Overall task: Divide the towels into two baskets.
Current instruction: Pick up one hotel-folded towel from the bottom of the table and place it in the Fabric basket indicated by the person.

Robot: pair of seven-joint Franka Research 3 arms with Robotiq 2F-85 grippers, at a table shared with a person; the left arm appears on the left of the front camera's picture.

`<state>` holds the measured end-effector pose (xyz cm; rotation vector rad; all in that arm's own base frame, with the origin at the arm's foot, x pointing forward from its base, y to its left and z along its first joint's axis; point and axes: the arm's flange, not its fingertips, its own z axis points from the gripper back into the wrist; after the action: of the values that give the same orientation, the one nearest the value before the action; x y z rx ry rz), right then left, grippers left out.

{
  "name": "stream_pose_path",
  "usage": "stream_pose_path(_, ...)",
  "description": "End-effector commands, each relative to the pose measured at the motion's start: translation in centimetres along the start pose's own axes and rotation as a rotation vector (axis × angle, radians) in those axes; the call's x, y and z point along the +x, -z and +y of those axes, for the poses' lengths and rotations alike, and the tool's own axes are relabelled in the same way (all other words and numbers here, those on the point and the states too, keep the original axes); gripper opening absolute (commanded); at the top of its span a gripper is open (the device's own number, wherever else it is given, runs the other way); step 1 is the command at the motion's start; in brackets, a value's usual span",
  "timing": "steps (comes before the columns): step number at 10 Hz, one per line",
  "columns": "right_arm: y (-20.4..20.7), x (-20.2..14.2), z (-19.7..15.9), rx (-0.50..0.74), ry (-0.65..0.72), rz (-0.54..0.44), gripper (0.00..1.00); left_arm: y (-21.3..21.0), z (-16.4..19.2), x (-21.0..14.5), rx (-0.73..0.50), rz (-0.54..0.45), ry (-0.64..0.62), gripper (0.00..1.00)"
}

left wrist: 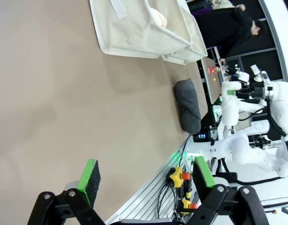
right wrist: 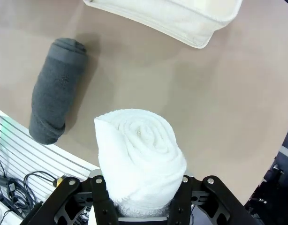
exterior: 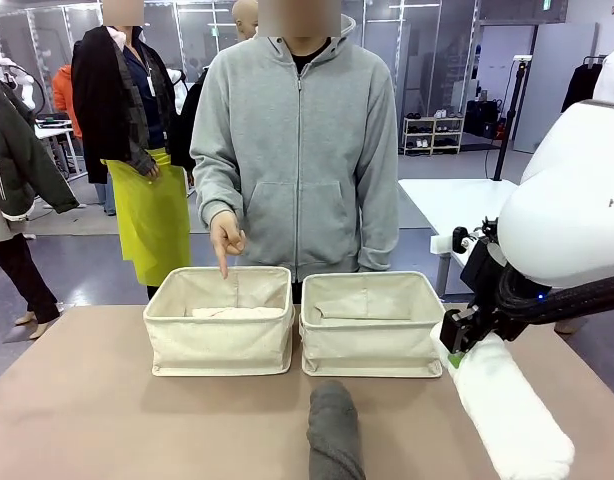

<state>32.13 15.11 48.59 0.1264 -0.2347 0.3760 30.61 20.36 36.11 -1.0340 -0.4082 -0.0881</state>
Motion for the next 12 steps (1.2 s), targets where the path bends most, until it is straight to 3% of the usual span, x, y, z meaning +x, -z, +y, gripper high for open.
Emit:
stream_pose_path(1,0.5,0.2,-0.4,0.010,0.013,0.009,0.40,-0.3,-0.3,0.0,-0.008,-0.012,0.012,1.00)
stream_pose_path(8,0.6,0.1,-0.6,0.009,0.013,0.017,0.41,-0.3,-0.3,0.0,-0.008,-0.012,0.012,1.00)
stream_pose_path(10,-1.1,8.0,5.3,-0.075,-0.304,0.002,0.41,-0.3,-0.3,0.0,-0.008,-0.012,0.012,1.00)
stream_pose_path(12,-2.6,14.8,11.5,-0.161,-0.534,0.023,0.41,-0.3,-0.3,0.0,-0.008,-0.012,0.012,1.00)
